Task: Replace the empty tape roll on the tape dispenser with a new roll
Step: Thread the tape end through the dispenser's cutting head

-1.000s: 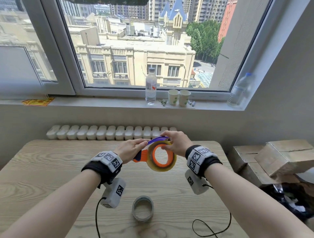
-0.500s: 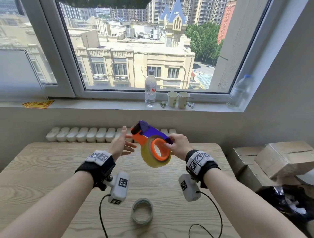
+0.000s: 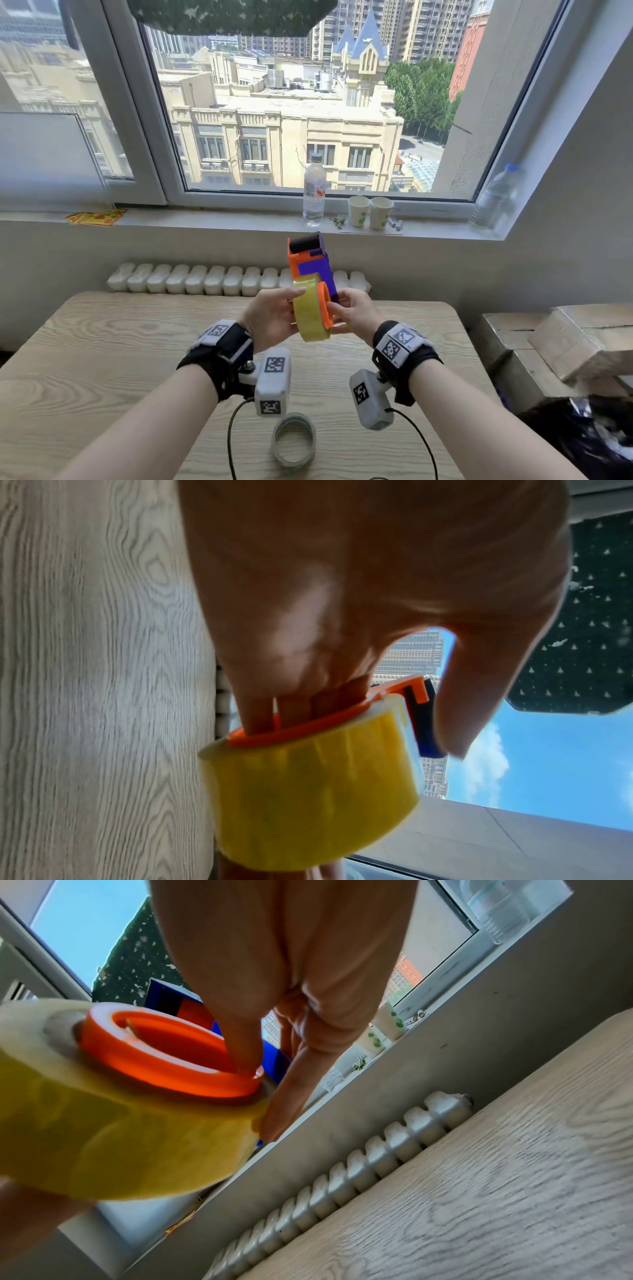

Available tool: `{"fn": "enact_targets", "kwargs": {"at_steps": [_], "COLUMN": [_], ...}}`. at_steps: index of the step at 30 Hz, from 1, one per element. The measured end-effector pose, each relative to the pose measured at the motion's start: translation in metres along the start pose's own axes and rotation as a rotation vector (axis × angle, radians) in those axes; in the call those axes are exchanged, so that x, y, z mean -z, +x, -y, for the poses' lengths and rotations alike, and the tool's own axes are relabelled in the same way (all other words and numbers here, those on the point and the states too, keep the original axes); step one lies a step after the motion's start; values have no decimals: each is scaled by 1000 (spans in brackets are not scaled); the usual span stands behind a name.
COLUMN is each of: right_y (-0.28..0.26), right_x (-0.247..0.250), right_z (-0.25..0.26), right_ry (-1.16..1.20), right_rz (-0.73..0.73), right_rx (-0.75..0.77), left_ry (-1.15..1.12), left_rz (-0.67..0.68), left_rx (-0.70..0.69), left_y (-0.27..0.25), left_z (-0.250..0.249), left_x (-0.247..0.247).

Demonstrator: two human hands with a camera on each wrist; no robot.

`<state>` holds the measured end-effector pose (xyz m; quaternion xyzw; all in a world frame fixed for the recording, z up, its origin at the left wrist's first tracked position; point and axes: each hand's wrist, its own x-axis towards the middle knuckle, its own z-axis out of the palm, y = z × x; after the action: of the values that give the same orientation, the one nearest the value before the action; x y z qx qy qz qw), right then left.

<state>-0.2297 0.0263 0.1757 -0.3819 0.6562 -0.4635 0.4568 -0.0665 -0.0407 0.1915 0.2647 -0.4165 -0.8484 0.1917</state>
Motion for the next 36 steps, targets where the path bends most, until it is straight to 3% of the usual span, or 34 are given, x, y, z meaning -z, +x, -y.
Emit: {"fn": "enact_targets", "kwargs": {"at_steps": [2,8,11,13,17,20,27,33,36], "right_y": [-1,-1,3,2,-8,-11,-9,0,0], "right_x": [-2,-2,3,6,1,-2,-6,-7,-4], "right_z": [0,-1,-1,3,16,18,15,15,17], "right_ry": [5,-41,-261,-284,80,146,207,199,257], "right_rz": [16,-5,-156,-240,27,114,119,17,67], "right_rx": [-4,10,136,203,89,74,-5,-48,-70], "left_ry": [38,67,66,101,201,235,249,230,231], "left_rz": [48,21,-10,-38,-42,-25,-72,-11,-26], "left_rx": [7,-38,-49,-72,-75,-70,-62,-69,-99], "left_y": [0,2,3,4,7,5,10,11,11], "left_z": [0,2,3,3,3,2,5,8,8], "left_x": [1,-3,-8,-12,-15,-19,-22,-23,-25]}}
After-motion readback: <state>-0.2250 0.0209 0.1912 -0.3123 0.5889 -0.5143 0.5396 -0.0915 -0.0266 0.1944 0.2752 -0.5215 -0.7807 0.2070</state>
